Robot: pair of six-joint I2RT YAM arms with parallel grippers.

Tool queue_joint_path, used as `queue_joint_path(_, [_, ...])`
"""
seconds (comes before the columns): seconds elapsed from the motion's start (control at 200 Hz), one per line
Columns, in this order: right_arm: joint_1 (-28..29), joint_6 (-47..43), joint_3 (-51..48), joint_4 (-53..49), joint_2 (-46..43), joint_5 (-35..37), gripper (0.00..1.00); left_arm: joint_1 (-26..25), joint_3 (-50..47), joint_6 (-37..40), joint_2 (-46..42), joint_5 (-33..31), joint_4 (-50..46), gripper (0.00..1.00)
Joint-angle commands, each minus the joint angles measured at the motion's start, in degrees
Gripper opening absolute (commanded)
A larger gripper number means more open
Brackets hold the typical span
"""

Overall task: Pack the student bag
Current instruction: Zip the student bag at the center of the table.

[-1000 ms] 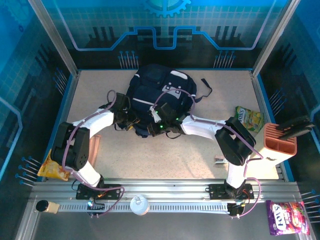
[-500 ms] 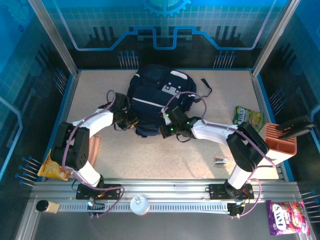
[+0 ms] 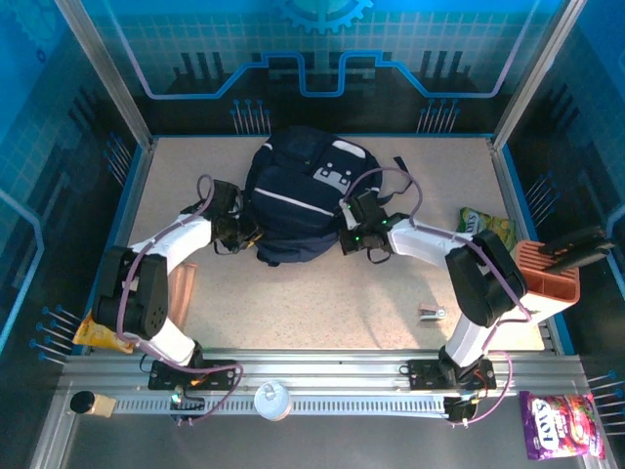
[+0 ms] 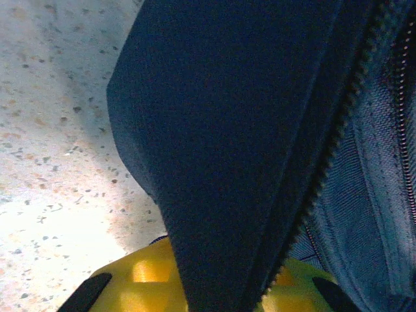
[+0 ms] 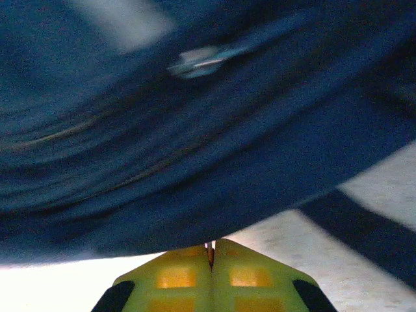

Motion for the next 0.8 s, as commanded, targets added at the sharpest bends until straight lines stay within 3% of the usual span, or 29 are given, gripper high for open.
queue_joint_path(0.0, [-3.6, 0.8, 3.8, -3.7, 2.9, 5.0, 0.06, 2.0, -0.6, 1.9, -2.4, -1.1, -0.6, 0.11])
queue_joint_path(0.27, [-8.1, 5.4, 9.1, -4.7, 6.7, 6.7, 0.16, 1.9, -1.3, 3.4, -2.5, 1.8, -1.6, 0.11])
queue_joint_path(0.485, [-10.0, 8.6, 6.2, -3.5, 2.1, 3.2, 0.32, -0.6, -2.2, 3.5, -3.6, 4.3, -2.2, 0.13])
queue_joint_path(0.62, [-10.0, 9.6, 1.7, -0.9, -4.5, 1.0, 0.46, -5.4, 0.6, 4.9, -4.4, 1.3, -5.1, 0.23])
queue_joint_path(0.795, [-11.0, 12.9, -2.6, 0.9, -11.6, -0.3, 0.66, -7.8, 3.7, 9.9, -7.1, -6.8, -11.5, 0.48])
